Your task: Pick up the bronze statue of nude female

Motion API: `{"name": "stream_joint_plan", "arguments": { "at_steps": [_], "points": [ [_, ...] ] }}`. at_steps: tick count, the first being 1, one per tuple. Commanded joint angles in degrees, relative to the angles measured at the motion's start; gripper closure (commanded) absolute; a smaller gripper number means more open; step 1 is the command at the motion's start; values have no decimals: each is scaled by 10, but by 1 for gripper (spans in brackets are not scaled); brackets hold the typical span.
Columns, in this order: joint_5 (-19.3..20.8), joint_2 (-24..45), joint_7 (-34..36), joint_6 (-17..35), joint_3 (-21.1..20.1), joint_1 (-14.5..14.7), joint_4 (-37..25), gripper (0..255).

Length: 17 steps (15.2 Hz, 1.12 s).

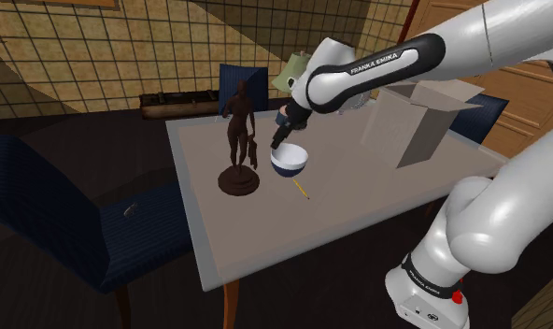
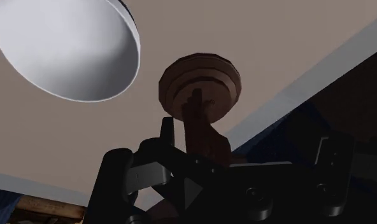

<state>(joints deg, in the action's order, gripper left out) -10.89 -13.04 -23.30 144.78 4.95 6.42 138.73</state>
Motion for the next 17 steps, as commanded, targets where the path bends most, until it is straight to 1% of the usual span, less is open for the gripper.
{"name": "stream_joint_plan", "arguments": {
  "at_steps": [1,5,8,15,17],
  "points": [
    [-27,44,-37,38,8,11,-20,0],
    [-104,134,-127,96,17,29,-72,0],
    [-166,196,-196,124,8,28,-118,0],
    [-219,234,-246,166,-10,18,-111,0],
    [-224,237,-250,169,-12,17,-110,0]
  ]
}}
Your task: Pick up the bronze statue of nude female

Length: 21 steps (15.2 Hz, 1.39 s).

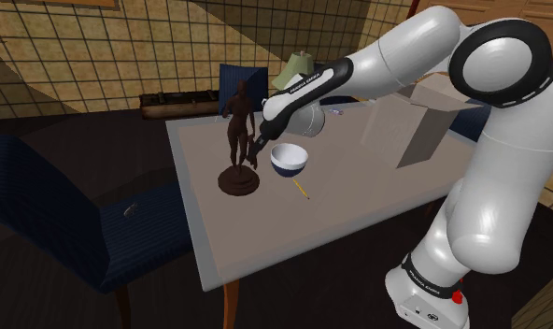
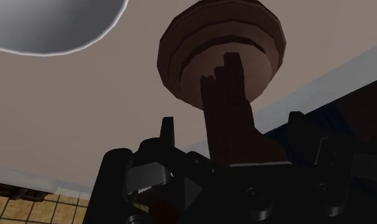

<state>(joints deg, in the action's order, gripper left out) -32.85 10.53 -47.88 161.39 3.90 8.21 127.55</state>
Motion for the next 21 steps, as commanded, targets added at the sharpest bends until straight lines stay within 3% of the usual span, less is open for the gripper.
{"name": "stream_joint_plan", "arguments": {
  "at_steps": [1,10,21],
  "points": [
    [-3,2,-2,3,-2,0,1,255],
    [-5,2,-5,3,-1,-1,1,255],
    [77,-56,71,-64,23,11,-12,255]
  ]
}}
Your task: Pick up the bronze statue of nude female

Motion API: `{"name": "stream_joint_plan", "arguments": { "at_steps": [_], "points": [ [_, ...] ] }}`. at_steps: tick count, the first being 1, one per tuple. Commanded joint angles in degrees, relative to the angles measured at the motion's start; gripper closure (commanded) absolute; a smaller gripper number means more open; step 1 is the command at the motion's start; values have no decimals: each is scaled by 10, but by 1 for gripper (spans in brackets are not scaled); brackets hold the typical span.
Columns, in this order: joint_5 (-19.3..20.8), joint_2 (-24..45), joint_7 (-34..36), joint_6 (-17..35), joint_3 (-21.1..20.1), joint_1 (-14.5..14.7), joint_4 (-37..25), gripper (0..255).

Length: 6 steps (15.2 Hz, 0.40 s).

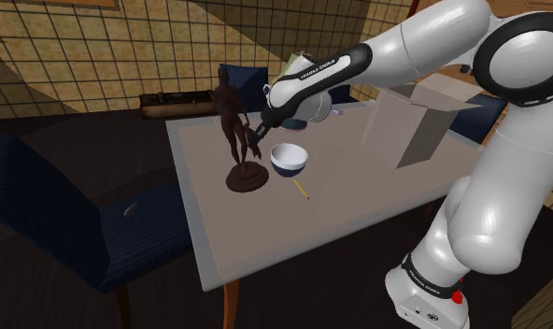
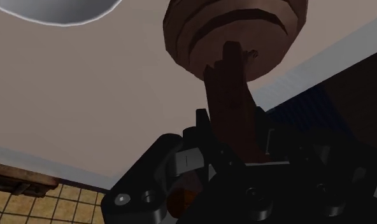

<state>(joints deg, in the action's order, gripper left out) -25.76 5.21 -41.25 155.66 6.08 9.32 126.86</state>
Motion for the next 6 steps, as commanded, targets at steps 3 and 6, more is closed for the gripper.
{"name": "stream_joint_plan", "arguments": {
  "at_steps": [3,6],
  "points": [
    [24,-17,22,-26,5,0,-13,255],
    [30,-22,28,-34,6,0,-16,255]
  ]
}}
